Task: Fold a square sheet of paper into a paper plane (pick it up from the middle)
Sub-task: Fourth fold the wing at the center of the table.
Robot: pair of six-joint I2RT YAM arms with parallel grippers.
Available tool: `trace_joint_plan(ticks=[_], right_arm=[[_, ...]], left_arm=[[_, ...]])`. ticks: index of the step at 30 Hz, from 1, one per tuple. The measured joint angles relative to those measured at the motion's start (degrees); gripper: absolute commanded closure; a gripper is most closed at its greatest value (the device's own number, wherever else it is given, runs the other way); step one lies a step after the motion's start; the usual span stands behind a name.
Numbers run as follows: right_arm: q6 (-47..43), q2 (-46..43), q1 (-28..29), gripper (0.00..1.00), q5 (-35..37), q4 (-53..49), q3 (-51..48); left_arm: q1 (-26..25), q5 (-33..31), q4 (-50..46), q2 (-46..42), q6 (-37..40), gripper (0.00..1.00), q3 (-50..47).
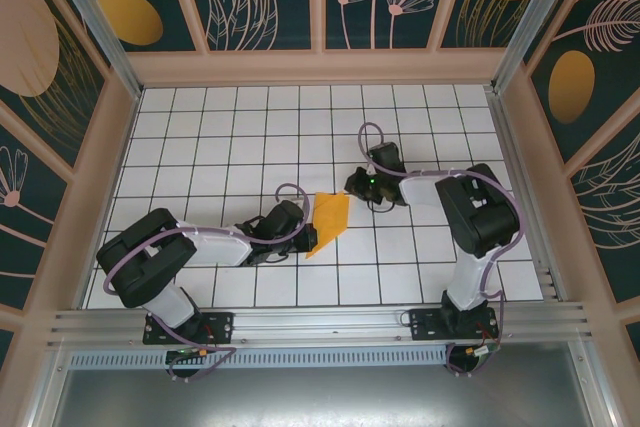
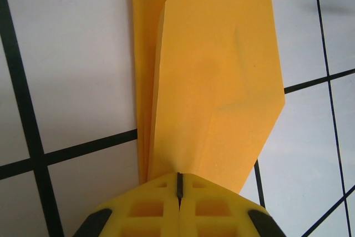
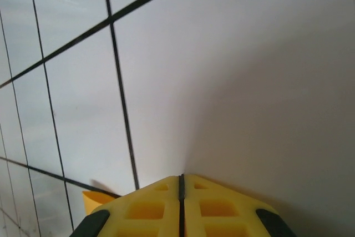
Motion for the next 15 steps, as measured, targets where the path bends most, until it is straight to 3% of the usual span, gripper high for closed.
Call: trace_joint_plan(ticks=[7,15], right_arm=[[0.13,-8.44,0.98,0.89,0.87,-0.81,-2.12],[2.99,-9.29,9.57,0.9,-1.44,3.76,-5.11]], left_arm=[[0.0,0.0,1.6,-0.04,-0.17,1.0,-0.87],[0.0,0.0,1.68,-0.04,-0.17,1.0,-0.92]])
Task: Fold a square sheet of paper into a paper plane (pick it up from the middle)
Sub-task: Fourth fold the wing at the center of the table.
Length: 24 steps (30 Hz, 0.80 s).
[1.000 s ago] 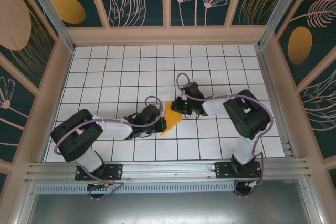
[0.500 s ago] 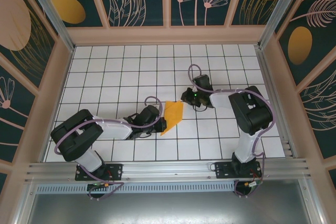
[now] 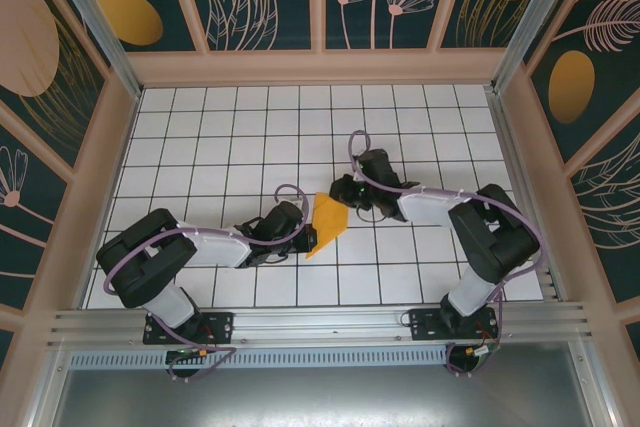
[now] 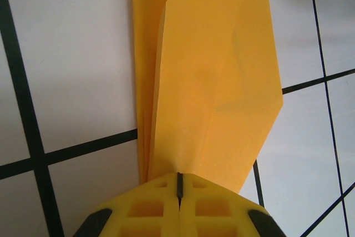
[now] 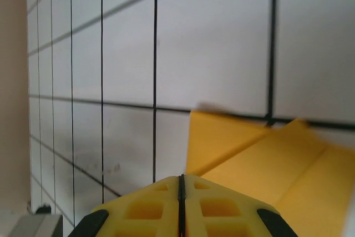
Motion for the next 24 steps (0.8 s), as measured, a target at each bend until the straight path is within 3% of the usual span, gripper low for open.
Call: trace_joint_plan(ticks=[8,14,24], right_arm=[[1.92,7.56,1.01,0.92,-0.26,2.43,-0.33],[2.05,8.11,0.96,0.93,-0.24,4.68,-0.83],[2.34,8.15,0.96,0.94,-0.2,8.33,-2.43]], left_arm=[[0.0,0.04,-0.22,-0.07,0.04,1.0,0.11],[0.0,0.09,-2.16,-0.35,0.07,1.0,1.03],[0.57,2.32,-13.57,-6.91,1.33,0.91,4.87]])
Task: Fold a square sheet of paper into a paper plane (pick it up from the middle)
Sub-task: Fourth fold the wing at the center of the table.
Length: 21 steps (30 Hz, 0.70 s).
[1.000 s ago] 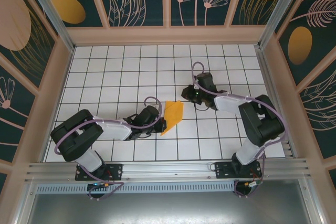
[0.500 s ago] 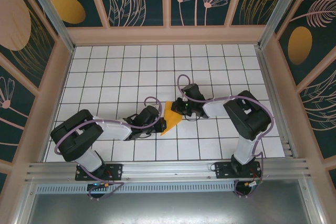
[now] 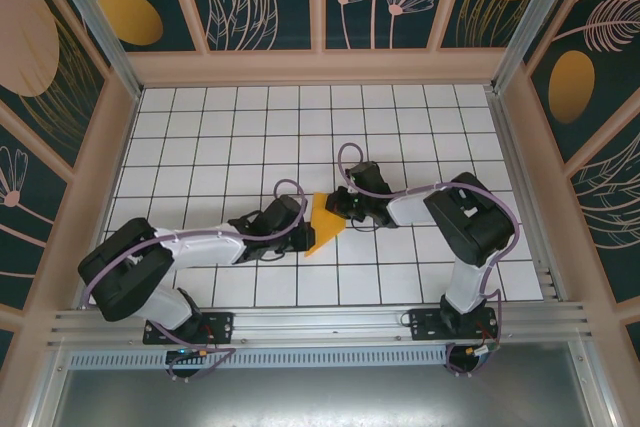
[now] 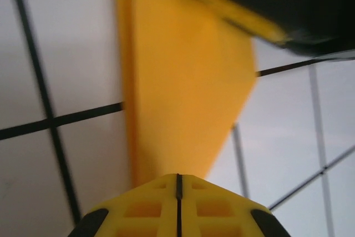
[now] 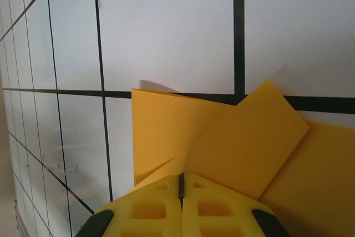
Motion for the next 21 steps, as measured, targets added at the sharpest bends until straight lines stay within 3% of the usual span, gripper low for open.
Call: trace_joint_plan(ticks=[12,21], right_arm=[[1.03,0.04,0.0,0.94,0.07,1.27,-0.52],[1.05,0.04,0.07,0.94,0.2,1.51,-0.63]], left_arm=[[1.79,9.01,4.44,8.0,0.28,0.89,3.21],[2.01,10.16,11.41,4.74,-1.99,0.89,-6.64]])
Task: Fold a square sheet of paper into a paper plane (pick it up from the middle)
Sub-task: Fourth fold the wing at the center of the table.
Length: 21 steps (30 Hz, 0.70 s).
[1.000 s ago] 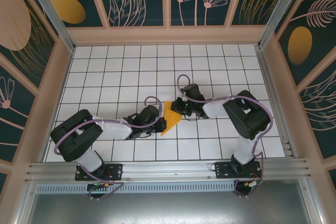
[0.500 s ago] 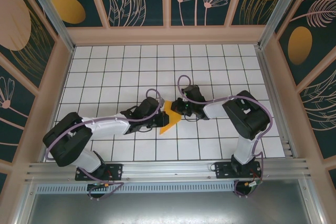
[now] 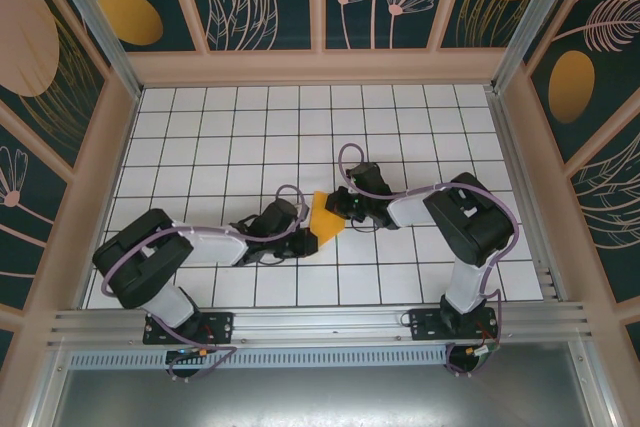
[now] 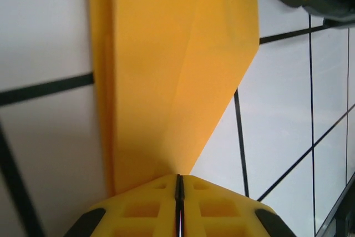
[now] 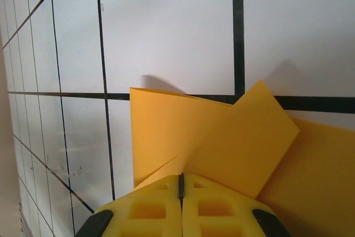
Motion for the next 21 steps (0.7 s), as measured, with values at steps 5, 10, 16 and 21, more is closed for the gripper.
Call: trace_joint_plan(ticks=[5,10,16,21], right_arm=[[-0.02,0.02,0.0,0.94,0.04,-0.02,0.0],[-0.02,0.02,0.0,0.94,0.04,-0.02,0.0],[-0.02,0.02,0.02,0.93,-0.07,0.0,0.02],[-0.5,0.02,0.17,0.92,-0.22,-0.28,0.33]], left_arm=[[0.0,0.28,2.4,-4.26,-1.79,0.89,-5.31],[0.0,1.07,4.72,-8.7,-4.09,0.9,-10.45],[0.0,0.13,-3.93,-18.14,-4.94,0.85,-12.17],[0.59,-4.85,-9.2,-23.15,-3.72,0.78,-7.58]])
